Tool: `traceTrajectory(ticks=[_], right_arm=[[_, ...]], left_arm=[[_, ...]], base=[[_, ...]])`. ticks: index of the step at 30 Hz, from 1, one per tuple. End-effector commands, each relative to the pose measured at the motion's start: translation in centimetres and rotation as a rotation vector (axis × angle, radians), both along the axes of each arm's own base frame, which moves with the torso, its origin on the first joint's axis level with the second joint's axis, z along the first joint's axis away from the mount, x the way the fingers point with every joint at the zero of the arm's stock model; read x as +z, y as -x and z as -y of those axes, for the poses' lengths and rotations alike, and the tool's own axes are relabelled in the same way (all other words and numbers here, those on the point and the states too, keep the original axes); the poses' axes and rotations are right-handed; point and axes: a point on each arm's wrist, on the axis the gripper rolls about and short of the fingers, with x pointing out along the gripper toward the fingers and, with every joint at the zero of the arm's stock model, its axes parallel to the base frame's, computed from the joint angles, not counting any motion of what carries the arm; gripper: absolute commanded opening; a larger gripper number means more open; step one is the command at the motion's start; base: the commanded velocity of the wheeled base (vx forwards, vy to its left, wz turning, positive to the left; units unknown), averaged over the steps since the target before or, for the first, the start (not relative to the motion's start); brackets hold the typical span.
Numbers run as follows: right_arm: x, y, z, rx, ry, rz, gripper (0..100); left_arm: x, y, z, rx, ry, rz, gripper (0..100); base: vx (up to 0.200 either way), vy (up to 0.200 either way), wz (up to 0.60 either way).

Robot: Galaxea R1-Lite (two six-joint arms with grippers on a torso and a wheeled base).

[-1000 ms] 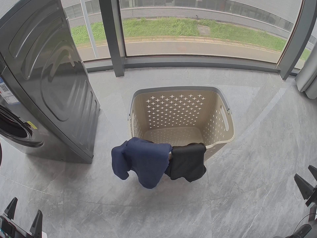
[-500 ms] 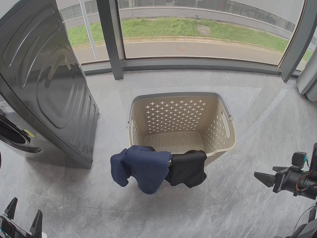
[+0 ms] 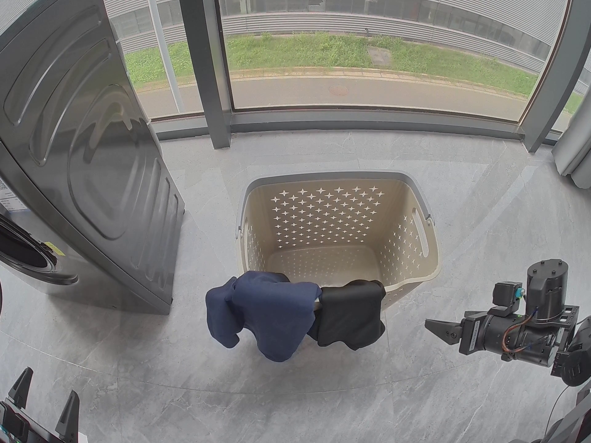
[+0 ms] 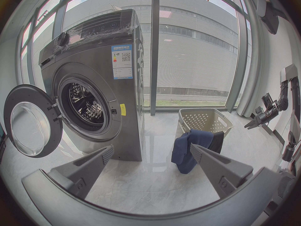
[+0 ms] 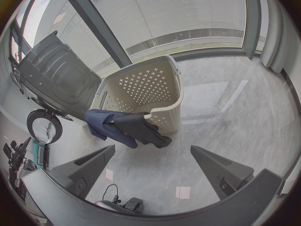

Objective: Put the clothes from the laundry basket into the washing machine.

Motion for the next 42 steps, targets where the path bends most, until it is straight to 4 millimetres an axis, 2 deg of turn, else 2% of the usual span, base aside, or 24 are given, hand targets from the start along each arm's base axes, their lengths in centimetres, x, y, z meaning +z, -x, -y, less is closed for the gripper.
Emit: traceTrajectory(ticks=[1,10,13,14,16,17,24,35,42], right_arm=[[-0.7,-0.7,-0.9,0.021,0.012,-0.031,100],[-1.0,-2.1,-5.1,0.024,-0.007,-0.003,100],[-1.0,-2.3,-5.4,0.024,-0.011,0.001,100],[-1.6,-3.4,-6.3,0.026,-0.014,0.003,100],[-1.6,-3.4,-6.3,0.026,-0.014,0.003,100],[-2.4,-3.8,-6.9,0.028,-0.005,0.003,100],[-4.5,-5.6,-8.8,0.040,-0.007,0.009,100],[-7.0,-7.6,-11.8,0.042,-0.009,0.049,100],[-8.4,-8.6,-12.9,0.054,-0.018,0.073,100]], left_arm=[[-0.5,0.0,0.0,0.000,0.000,0.000,100],[-0.5,0.0,0.0,0.000,0.000,0.000,100],[-0.5,0.0,0.0,0.000,0.000,0.000,100],[-0.5,0.0,0.0,0.000,0.000,0.000,100],[-0.5,0.0,0.0,0.000,0.000,0.000,100],[-0.5,0.0,0.0,0.000,0.002,0.000,100],[-0.5,0.0,0.0,0.000,0.002,0.000,100],[-0.5,0.0,0.0,0.000,0.002,0.000,100],[-0.5,0.0,0.0,0.000,0.003,0.000,100]], base=[[0.000,0.000,0.00],[0.000,0.000,0.00],[0.000,0.000,0.00],[0.000,0.000,0.00],[0.000,0.000,0.00],[0.000,0.000,0.00],[0.000,0.000,0.00],[0.000,0.000,0.00],[0.000,0.000,0.00]])
